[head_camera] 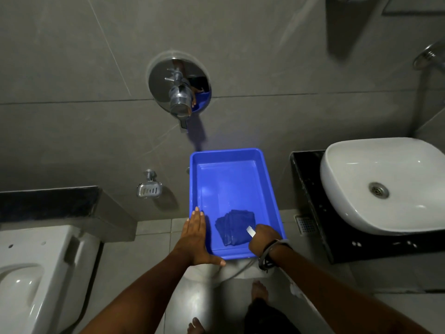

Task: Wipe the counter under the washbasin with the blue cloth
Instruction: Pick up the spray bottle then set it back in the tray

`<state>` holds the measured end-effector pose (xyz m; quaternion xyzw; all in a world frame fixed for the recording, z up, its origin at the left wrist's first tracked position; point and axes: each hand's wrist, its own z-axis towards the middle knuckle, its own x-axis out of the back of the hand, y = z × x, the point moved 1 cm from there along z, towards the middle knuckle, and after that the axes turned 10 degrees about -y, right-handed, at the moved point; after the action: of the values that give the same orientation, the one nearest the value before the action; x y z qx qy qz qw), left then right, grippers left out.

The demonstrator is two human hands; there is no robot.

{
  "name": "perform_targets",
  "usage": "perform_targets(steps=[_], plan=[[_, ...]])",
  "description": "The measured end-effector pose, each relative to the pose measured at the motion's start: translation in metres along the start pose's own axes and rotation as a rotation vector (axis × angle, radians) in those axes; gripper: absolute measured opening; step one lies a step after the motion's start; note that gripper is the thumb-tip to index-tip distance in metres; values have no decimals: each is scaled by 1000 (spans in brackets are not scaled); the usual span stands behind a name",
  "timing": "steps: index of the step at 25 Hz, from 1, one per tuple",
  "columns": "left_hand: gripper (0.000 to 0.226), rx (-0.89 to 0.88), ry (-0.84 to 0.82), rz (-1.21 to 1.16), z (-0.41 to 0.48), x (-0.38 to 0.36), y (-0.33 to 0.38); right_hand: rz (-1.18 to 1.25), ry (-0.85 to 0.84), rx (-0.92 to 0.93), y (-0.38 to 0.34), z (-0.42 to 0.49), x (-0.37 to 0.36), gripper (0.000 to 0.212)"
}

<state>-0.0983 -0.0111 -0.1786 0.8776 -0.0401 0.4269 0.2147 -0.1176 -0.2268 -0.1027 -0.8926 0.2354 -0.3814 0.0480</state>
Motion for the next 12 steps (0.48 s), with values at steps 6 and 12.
perform_targets(steps=[6, 12], plan=[[164, -5, 13, -33, 0, 4, 2, -86, -26, -11, -3, 1, 13, 20], [153, -36, 103, -91, 5, 14, 6, 289, 201, 362, -29, -18, 95, 16]])
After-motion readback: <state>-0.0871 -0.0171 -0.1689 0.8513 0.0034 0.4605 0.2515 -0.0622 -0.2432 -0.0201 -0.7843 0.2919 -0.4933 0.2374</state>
